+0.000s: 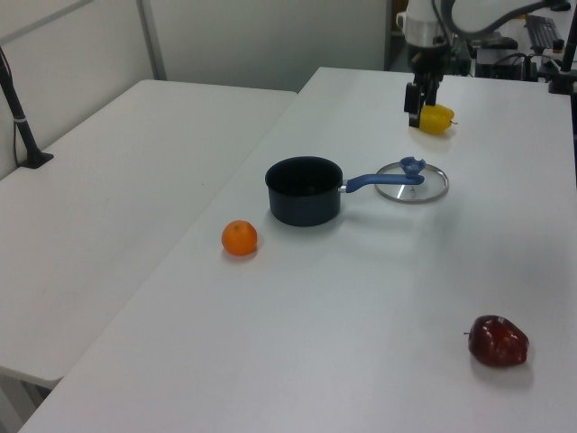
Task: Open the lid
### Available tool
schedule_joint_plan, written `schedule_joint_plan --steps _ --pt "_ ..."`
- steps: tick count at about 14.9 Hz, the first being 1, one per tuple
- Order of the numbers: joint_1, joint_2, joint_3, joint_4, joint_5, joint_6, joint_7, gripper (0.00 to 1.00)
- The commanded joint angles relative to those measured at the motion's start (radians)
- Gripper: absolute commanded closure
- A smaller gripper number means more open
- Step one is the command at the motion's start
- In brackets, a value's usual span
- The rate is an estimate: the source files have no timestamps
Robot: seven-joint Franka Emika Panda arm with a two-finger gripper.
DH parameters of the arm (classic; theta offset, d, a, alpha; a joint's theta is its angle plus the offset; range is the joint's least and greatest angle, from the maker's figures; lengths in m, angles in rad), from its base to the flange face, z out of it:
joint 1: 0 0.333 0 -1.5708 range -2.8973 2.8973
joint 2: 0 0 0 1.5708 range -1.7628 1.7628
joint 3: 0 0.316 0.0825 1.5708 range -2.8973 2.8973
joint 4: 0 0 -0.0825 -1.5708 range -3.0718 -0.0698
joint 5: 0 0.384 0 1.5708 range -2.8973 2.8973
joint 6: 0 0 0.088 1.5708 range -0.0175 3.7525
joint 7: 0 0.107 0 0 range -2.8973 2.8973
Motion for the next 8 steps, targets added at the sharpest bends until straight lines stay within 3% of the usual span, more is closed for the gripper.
schedule_joint_plan --steps 1,4,8 --pt "0.080 -0.074 -0.018 0.059 0.005 -0.140 -0.002 0.00" --pt "0.103 -0.099 -0.039 0.104 0.060 -0.269 -0.015 0.00" --pt "0.103 -0.113 -0.070 0.106 0.074 -0.286 -0.017 0.00"
